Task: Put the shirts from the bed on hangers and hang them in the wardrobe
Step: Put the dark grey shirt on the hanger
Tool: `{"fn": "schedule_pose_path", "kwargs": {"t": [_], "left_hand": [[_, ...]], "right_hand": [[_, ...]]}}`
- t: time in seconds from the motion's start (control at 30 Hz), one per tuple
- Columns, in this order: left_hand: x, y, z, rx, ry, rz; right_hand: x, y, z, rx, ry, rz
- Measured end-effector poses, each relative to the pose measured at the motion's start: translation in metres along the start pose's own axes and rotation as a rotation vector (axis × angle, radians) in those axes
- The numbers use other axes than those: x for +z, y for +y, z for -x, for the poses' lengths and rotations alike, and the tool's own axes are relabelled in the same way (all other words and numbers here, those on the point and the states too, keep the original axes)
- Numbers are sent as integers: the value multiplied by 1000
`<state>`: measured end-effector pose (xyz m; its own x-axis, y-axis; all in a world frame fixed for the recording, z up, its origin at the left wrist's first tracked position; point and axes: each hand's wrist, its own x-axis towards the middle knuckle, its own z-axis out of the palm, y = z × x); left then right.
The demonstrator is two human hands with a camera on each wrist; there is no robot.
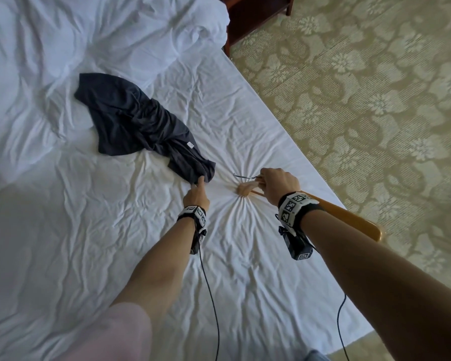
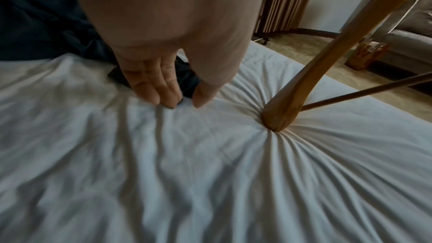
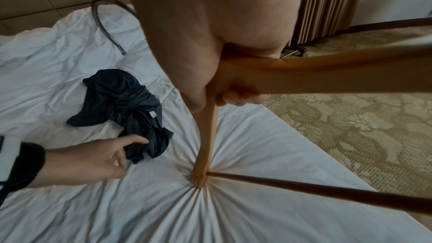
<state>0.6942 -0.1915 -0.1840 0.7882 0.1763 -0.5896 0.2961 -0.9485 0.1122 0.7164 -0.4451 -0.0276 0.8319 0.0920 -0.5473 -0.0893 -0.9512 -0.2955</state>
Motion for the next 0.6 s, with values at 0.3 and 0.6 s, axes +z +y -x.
{"fn": "schedule_pose_path", "kwargs": {"t": [0.3,0.6], "left_hand": [[-4,13,-25,-53,-74,101],[1,13,-59,-55,-115,45]], "right_hand": [[-2,-1,-10,-3,-29,22],[-24,-13,-45,-14,-48,49]]}}
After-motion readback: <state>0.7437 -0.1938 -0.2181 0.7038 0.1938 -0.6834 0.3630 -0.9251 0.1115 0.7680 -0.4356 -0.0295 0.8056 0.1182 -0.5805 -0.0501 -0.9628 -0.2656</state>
